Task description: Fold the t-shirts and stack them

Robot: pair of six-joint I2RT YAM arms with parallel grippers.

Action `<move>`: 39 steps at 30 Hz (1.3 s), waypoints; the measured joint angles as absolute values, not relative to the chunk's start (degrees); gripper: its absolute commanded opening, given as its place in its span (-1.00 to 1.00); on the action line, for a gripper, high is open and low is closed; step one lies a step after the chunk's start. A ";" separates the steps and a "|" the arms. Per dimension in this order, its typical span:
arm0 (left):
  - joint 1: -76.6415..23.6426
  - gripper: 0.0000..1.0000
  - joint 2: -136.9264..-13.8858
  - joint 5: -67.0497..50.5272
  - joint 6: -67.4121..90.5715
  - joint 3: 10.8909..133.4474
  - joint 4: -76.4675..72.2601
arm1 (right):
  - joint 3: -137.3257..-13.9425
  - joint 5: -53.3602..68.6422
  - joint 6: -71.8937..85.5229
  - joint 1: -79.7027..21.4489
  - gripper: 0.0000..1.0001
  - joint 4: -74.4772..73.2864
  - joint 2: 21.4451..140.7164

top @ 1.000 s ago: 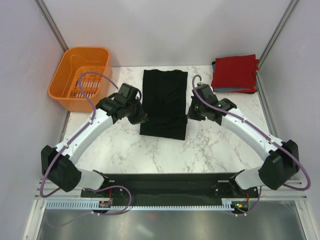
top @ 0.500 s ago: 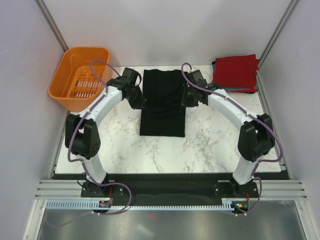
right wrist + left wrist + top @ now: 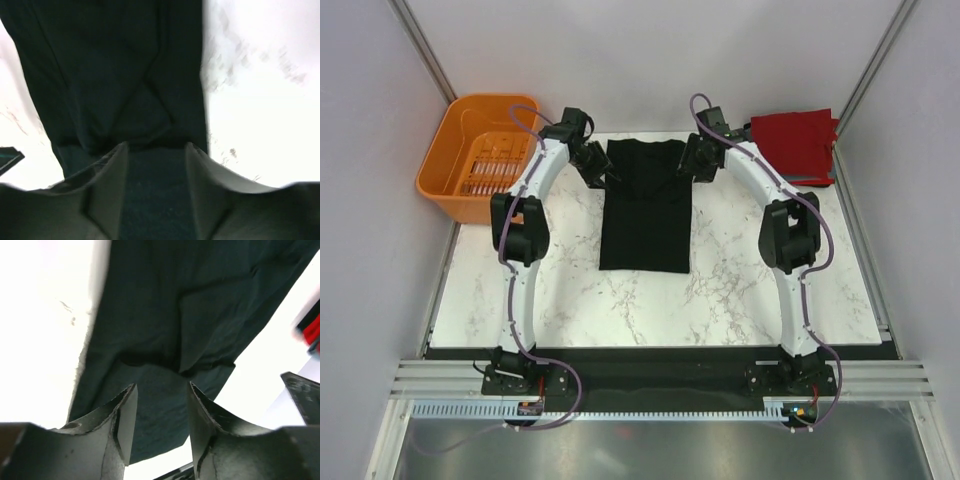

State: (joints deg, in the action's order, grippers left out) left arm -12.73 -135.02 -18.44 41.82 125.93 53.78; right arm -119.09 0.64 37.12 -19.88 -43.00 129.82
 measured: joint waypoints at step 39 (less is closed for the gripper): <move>-14.28 -0.05 -94.54 -16.99 38.04 53.80 29.30 | -51.40 22.06 41.76 -23.51 -0.47 -12.32 99.61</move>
